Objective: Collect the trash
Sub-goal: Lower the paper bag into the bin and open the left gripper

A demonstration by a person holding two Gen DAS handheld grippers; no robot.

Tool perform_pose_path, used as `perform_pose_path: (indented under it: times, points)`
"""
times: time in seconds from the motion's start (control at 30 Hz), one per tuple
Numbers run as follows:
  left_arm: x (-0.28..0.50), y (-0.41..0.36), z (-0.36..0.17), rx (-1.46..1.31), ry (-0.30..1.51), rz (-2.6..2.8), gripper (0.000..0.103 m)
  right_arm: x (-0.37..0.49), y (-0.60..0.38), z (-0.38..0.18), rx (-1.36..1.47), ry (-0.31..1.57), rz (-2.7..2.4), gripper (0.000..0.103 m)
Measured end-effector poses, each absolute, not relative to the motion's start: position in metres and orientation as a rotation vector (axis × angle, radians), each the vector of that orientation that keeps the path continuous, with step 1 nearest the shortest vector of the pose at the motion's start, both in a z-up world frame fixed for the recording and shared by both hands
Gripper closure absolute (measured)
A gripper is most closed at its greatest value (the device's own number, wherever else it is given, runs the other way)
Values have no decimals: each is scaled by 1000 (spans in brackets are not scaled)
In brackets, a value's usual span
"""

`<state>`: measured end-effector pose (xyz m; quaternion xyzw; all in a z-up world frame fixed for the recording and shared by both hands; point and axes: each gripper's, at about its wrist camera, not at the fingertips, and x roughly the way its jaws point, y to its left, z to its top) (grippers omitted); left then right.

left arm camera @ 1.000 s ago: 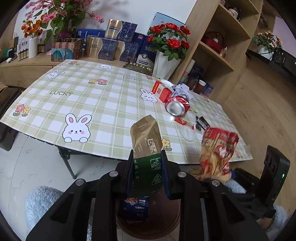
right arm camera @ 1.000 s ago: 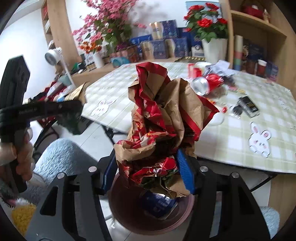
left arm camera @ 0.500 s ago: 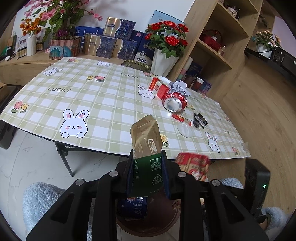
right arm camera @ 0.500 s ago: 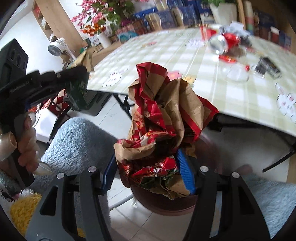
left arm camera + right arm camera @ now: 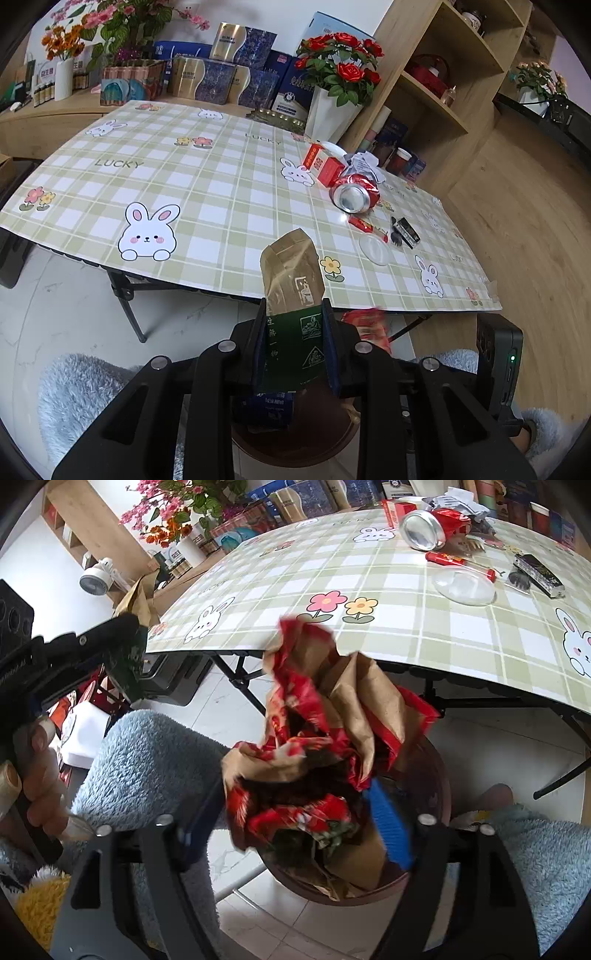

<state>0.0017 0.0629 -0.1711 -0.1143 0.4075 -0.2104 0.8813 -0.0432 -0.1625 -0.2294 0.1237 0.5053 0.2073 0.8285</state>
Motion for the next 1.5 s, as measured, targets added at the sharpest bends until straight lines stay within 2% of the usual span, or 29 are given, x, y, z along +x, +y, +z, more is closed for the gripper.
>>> perform_pose_path:
  times: [0.13,0.23,0.47,0.57,1.1,1.5]
  points:
    - [2,62,-174,-241,850,-448,77,-41,-167,-222,264,1023,415,8]
    - [3,61,-176,-224,849,-462,77,-39,-177,-214,257,962,383,6]
    - [5,50,-173,-23,792,-552,77,-44,-213,-170,66,695,209,6]
    - [5,44,-178,7,782,-611,76,-44,-231,-168,10,642,154,6]
    - [1,-6,-236,128,894,-690,74,-45,-242,-199,-22,701,104,6]
    - [0,-18,-248,185,929,-695,73,-42,-255,-204,53,725,69,6]
